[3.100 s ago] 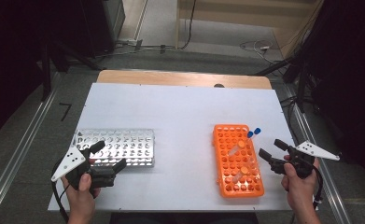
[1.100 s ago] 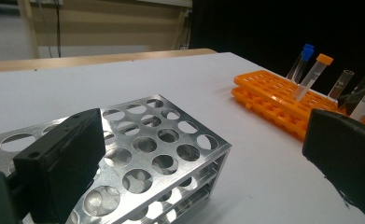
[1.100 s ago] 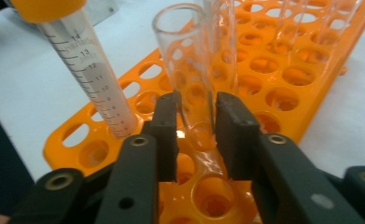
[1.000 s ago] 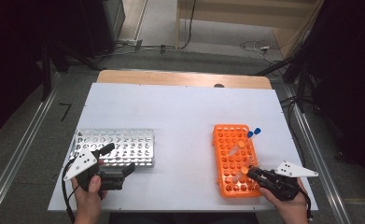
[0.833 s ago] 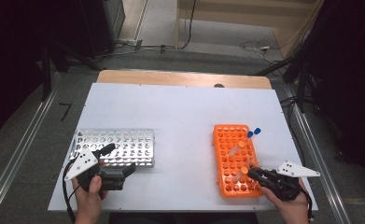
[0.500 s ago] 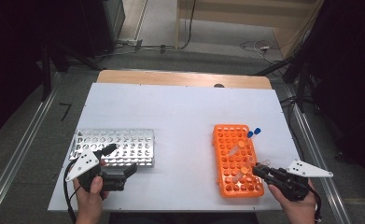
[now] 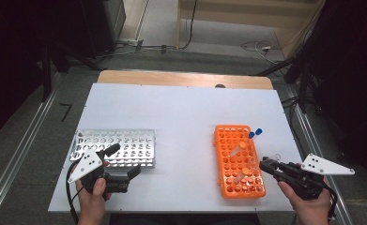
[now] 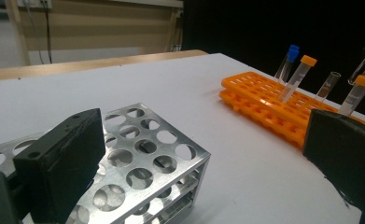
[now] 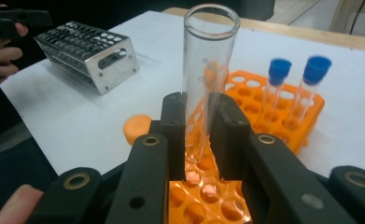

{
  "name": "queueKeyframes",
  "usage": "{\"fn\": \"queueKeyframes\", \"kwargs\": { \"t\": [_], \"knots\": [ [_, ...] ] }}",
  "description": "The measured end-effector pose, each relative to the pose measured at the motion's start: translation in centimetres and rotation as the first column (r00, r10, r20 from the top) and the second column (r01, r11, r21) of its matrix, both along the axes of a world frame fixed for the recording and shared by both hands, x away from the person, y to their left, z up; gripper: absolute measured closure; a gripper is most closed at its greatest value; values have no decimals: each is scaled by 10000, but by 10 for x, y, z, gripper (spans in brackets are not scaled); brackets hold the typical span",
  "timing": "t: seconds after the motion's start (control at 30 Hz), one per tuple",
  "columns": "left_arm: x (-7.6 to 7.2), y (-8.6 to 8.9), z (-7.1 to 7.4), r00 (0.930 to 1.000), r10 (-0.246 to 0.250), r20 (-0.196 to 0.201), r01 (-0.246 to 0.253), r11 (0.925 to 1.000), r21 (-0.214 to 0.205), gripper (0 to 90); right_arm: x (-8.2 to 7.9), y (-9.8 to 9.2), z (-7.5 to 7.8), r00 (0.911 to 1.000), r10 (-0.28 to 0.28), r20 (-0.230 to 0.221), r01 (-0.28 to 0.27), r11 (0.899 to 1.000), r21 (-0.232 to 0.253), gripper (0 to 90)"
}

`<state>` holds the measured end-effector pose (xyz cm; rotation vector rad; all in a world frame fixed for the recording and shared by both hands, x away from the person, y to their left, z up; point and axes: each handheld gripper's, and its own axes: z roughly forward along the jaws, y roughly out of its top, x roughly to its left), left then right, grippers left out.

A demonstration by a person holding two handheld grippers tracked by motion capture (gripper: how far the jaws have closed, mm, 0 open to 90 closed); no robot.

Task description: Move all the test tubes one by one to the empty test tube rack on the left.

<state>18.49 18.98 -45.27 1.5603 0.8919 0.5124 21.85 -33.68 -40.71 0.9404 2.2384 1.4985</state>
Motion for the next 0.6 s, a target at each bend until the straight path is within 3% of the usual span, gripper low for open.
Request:
{"fn": "queueKeyframes", "kwargs": {
  "t": [0.2, 0.6],
  "knots": [
    [1, -8, 9, 9996, -275, -40, 275, 9996, -28, 0, 6, 16, 16, 9994, 218, 267, -219, 9998, 31, 739],
    [6, -25, 26, 9951, -980, -135, 980, 9952, 33, 0, 22, 56, 28, 9954, 889, 343, -893, 9960, 101, 739]
  ]
}}
